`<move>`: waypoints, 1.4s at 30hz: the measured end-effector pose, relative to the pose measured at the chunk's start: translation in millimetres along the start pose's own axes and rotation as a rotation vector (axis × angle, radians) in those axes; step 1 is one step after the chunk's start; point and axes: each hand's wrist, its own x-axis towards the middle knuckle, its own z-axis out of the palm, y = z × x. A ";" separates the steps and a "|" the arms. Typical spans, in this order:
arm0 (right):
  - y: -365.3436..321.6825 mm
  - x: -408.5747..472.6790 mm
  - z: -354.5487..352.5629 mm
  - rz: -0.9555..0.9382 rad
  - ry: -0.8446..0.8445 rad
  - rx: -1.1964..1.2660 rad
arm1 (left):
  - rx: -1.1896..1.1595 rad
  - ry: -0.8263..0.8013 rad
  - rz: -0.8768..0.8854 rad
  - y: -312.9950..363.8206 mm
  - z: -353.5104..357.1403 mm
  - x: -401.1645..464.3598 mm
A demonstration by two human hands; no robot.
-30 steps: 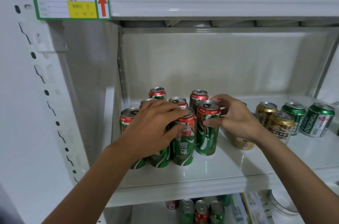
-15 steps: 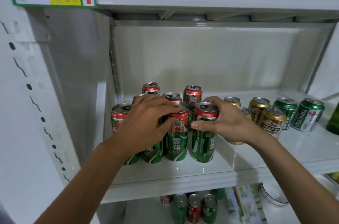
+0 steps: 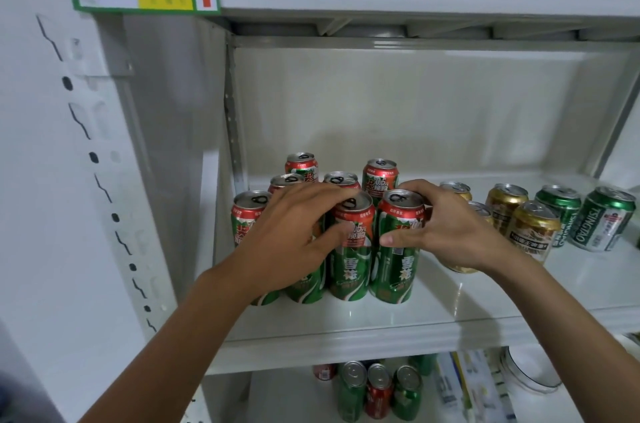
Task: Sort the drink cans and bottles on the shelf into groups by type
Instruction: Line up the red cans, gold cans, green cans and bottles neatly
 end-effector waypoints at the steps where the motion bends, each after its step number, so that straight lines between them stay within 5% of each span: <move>1: -0.1 -0.6 -1.2 0.002 -0.025 0.008 | -0.036 0.034 0.003 -0.9 -4.4 0.9; 6: -7.6 -6.8 -13.9 -0.003 -0.087 0.042 | -0.051 0.163 -0.233 -20.4 -37.4 20.4; 11: -32.0 25.4 -36.4 -0.079 0.068 0.092 | 0.125 -0.187 -0.471 -36.5 -62.6 71.1; 15: -61.7 76.8 -33.6 -0.221 -0.150 -0.175 | 0.204 -0.611 -0.573 -43.4 -65.9 102.5; 18: -77.2 111.2 -16.8 -0.165 -0.359 -0.442 | 0.177 -0.748 -0.668 -50.0 -58.4 114.0; 26: -80.4 148.2 0.7 0.098 -0.657 -0.432 | 0.164 -0.620 -0.764 -62.1 -48.2 122.9; 35: -72.2 152.5 5.7 0.144 -0.678 -0.328 | 0.287 -0.629 -0.725 -57.9 -36.9 132.7; 42: -61.4 155.3 14.9 0.133 -0.592 -0.243 | 0.123 -0.621 -0.705 -64.7 -38.6 130.3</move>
